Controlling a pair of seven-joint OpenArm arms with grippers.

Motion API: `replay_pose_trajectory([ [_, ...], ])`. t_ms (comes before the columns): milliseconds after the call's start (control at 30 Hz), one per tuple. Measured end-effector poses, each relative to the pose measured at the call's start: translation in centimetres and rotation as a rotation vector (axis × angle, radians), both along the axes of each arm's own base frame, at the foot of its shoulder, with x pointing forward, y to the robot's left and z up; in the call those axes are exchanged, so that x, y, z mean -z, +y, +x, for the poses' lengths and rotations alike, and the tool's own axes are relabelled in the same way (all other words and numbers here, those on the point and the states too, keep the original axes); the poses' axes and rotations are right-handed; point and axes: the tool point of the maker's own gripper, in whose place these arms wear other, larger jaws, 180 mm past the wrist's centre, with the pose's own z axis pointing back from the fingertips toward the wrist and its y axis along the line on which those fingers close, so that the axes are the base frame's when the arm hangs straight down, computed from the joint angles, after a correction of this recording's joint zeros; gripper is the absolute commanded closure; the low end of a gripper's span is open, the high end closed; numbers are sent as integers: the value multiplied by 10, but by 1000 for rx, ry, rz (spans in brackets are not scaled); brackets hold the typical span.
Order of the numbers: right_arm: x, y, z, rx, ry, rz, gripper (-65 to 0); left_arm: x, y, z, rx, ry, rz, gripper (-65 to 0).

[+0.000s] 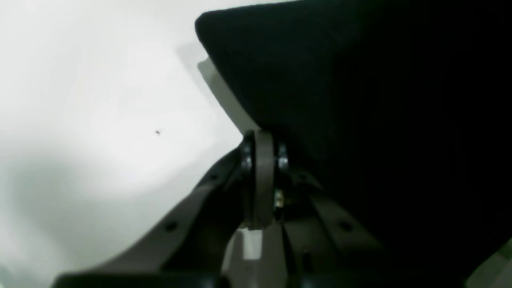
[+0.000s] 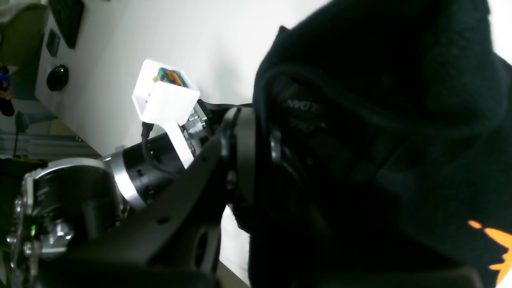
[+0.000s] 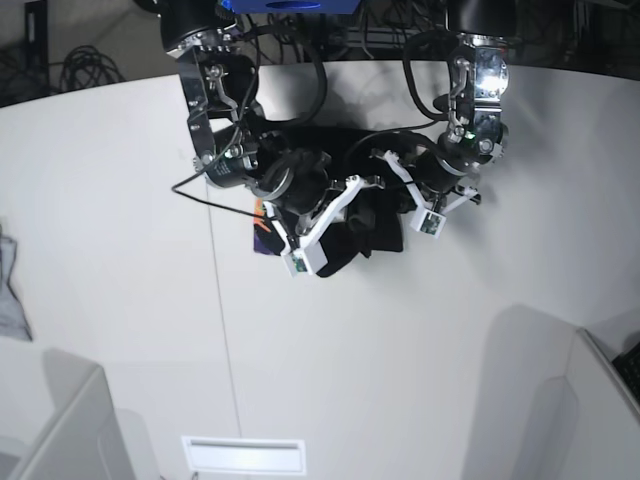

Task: Fold the T-shirt properly
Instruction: 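Lift the strip end with the right gripper and fold it toward the left gripper, then release with the left gripper and press the folded bundle with the right gripper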

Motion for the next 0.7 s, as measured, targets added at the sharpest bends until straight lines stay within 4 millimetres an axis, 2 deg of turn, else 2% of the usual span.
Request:
replay_pose_trajectory([
  [100, 2, 3, -2, -12, 0, -5, 0, 0, 0, -1, -1, 2, -4, 0],
  [233, -1, 26, -17, -85, -1, 10, 0, -2, 9, -5, -19, -1, -11, 0],
  [400, 17, 23, -11, -56, 17, -11, 0, -7, 29, -17, -49, 12, 34, 0],
  [567, 32, 22, -10, -51, 50, -26, 0, -9, 62, -30, -130, 24, 70, 0],
  [700, 26, 23, -4, -27, 14, -9, 0, -12, 91, -55, -192, 49, 126, 0],
])
